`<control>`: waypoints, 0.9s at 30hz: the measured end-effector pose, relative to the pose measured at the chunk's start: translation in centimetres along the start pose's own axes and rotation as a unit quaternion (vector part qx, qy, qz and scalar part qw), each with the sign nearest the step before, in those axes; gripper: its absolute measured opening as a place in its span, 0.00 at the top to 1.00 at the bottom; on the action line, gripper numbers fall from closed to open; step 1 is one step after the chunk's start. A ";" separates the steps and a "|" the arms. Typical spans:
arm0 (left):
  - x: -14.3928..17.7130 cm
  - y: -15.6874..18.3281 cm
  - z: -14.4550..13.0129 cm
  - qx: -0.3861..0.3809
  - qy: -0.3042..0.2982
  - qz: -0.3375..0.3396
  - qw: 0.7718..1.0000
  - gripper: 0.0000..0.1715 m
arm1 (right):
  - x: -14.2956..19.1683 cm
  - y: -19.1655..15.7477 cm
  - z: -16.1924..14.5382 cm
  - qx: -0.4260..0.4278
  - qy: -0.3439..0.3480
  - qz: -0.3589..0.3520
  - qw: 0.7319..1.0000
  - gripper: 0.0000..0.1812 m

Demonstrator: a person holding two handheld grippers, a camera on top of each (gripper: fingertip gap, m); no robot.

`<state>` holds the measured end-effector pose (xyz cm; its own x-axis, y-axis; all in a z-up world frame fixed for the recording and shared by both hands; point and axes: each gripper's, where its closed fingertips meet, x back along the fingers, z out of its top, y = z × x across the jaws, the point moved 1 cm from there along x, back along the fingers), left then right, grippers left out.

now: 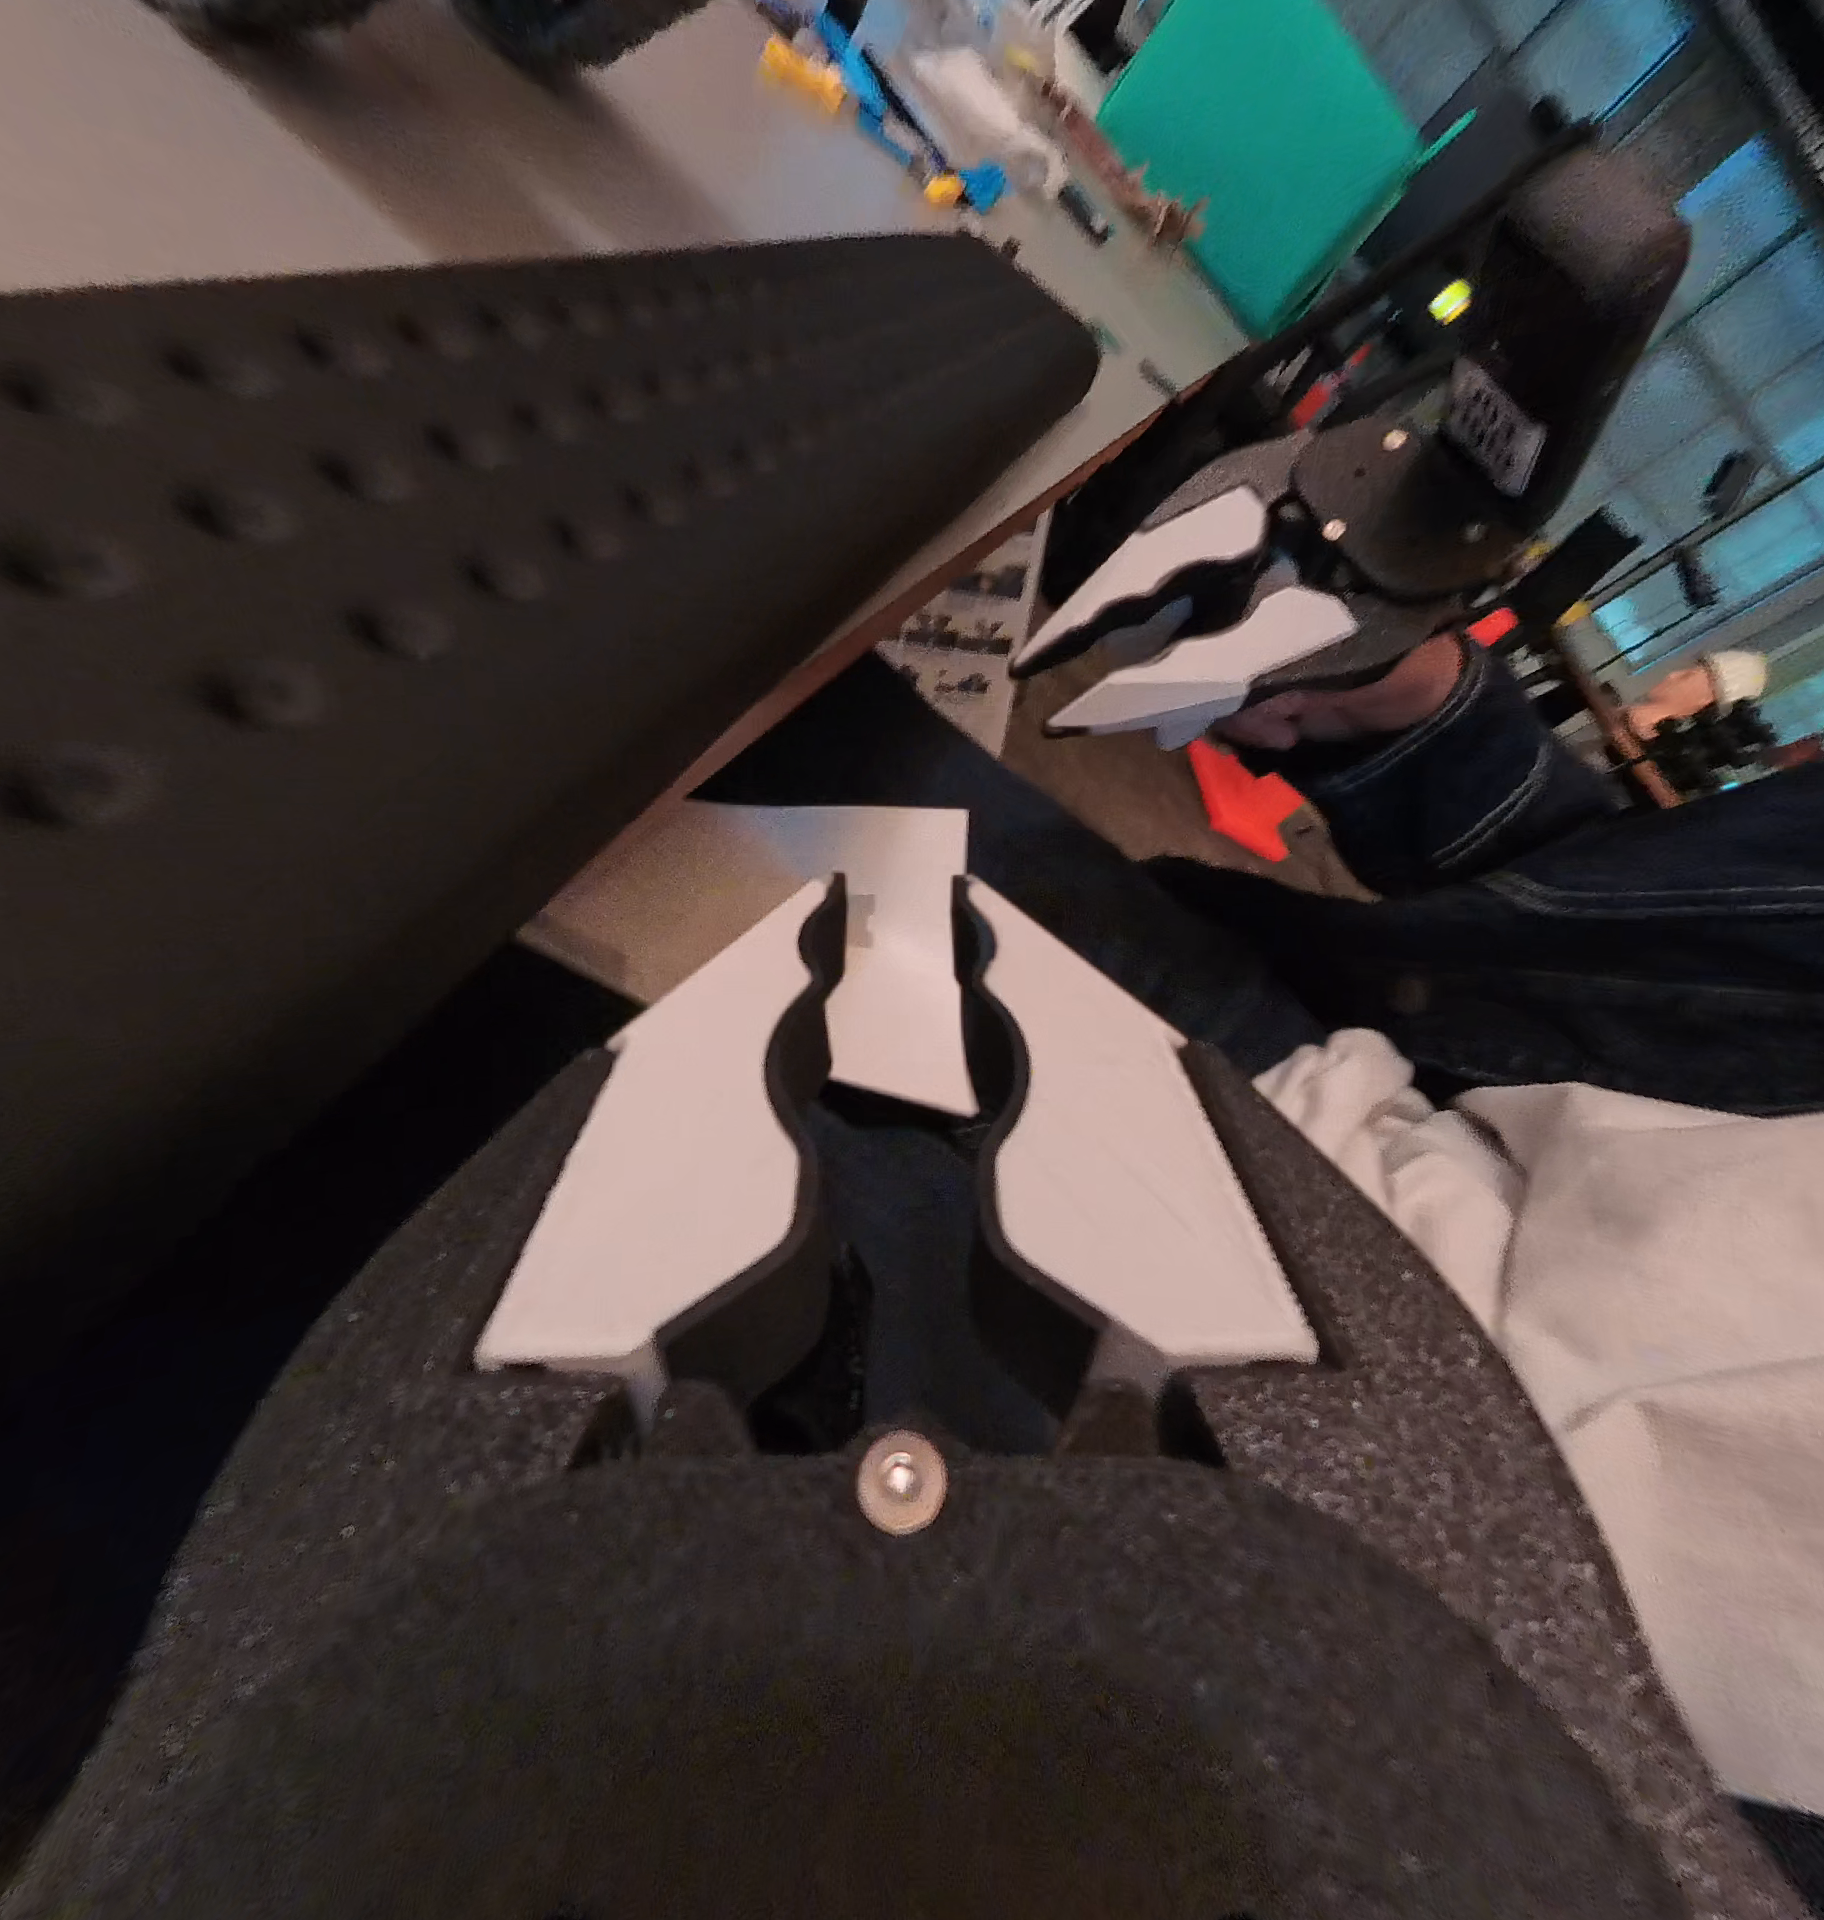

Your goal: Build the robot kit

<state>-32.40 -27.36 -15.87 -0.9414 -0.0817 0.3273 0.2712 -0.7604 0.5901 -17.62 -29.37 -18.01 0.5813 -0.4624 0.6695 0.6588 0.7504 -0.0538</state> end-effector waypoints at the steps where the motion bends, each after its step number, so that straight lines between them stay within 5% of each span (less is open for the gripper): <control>1: -0.4 -0.3 -0.4 -0.005 -0.011 0.011 1.000 0.88 | -0.2 0.3 -0.9 -0.028 -0.011 0.010 0.999 0.88; 4: -1.6 -0.1 -1.4 -0.031 -0.036 0.015 0.999 0.88 | -1.6 -0.8 -2.3 -0.064 -0.027 0.064 0.996 0.75; 11: -2.8 -0.2 -3.7 -0.076 -0.096 0.026 0.992 0.86 | -5.8 -2.1 -6.6 0.165 -0.158 0.005 0.974 0.73; 19: -1.4 -0.8 -2.1 -0.085 -0.059 0.043 0.994 0.86 | -8.7 -9.5 -3.7 0.251 -0.113 0.061 0.959 0.72; 24: -0.7 -0.9 -1.4 -0.093 -0.038 0.057 0.993 0.87 | -9.8 -9.1 -4.6 0.313 -0.133 -0.010 0.940 0.75; 27: -0.7 -1.1 -1.4 -0.092 -0.038 0.059 0.993 0.86 | -10.0 -9.5 -4.3 0.352 -0.108 -0.046 0.929 0.87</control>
<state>-32.32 -27.39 -17.75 -0.8851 -0.1344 0.4456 0.3317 -0.8538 0.4013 -27.61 -33.90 -27.42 0.3778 -0.4919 0.7844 0.1817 0.8701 0.4581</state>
